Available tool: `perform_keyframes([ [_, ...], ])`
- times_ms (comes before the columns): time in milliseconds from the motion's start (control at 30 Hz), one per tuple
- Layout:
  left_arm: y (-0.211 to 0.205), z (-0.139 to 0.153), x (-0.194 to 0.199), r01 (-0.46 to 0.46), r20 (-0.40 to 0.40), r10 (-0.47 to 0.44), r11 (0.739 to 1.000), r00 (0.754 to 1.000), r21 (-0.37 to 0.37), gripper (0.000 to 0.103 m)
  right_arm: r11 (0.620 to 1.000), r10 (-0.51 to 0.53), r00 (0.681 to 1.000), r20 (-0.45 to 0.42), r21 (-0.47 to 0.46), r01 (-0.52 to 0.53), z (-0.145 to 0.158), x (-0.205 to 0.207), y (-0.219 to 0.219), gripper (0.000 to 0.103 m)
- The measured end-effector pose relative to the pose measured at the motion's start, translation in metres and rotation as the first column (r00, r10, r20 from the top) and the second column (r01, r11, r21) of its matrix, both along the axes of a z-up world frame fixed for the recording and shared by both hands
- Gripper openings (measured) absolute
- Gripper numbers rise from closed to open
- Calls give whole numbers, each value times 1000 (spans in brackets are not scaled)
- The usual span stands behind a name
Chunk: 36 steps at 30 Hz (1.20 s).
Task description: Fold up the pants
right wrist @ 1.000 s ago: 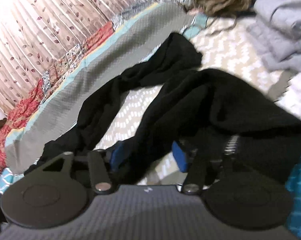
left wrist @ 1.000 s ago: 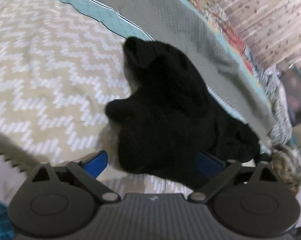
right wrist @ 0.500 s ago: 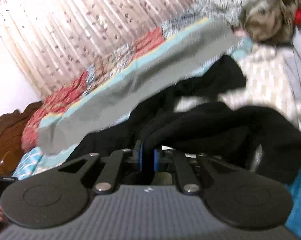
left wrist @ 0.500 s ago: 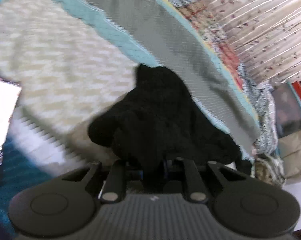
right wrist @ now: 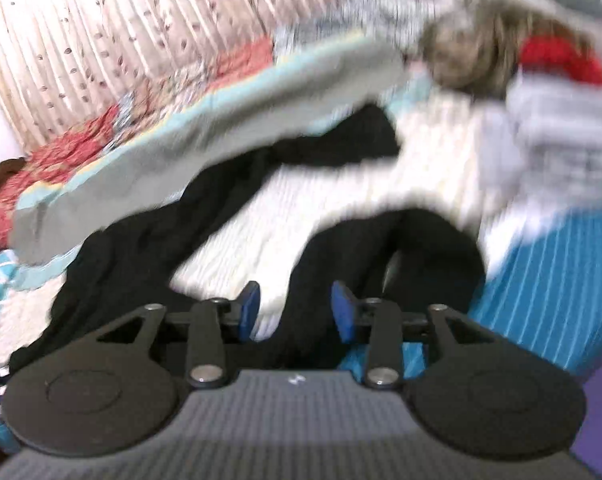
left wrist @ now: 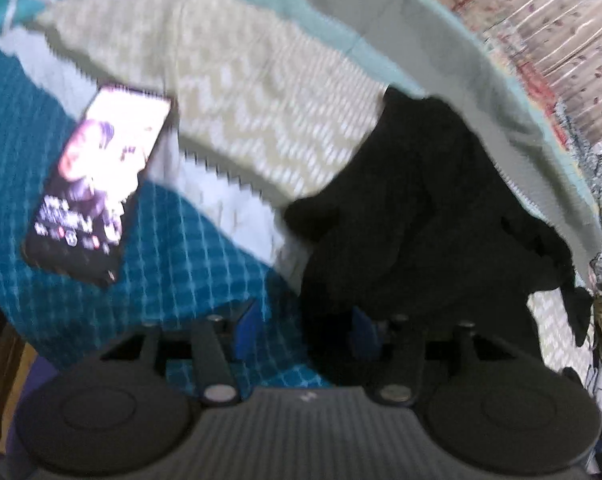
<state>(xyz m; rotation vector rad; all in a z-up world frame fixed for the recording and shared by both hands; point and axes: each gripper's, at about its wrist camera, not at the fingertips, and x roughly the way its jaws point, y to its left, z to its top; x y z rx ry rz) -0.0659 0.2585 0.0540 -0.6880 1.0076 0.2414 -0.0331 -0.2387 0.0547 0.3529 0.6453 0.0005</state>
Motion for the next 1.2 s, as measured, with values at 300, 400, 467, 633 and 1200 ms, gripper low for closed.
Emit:
perform_keyframes([
  [300,-11,-33,11,41,-42,-43,998,998,-39,37,891,60,938,-340,-405,-204,-75,125,26,43],
  [400,-7,-45,11,30,-33,-34,992,999,-122,15,920,55,965,-256,-362,-149,-46,126,16,15],
  [467,-8,-43,10,29,-26,-32,993,999,-116,13,969,49,998,-43,-241,-58,6,110,-3,14],
  [633,-10,-40,5,20,-19,-23,992,1000,-127,12,995,-67,934,352,-41,87,84,44,-39,14],
  [1200,-20,-39,6,12,-85,-19,996,996,-84,14,986,-139,982,130,-69,149,-12,55,-51,49],
])
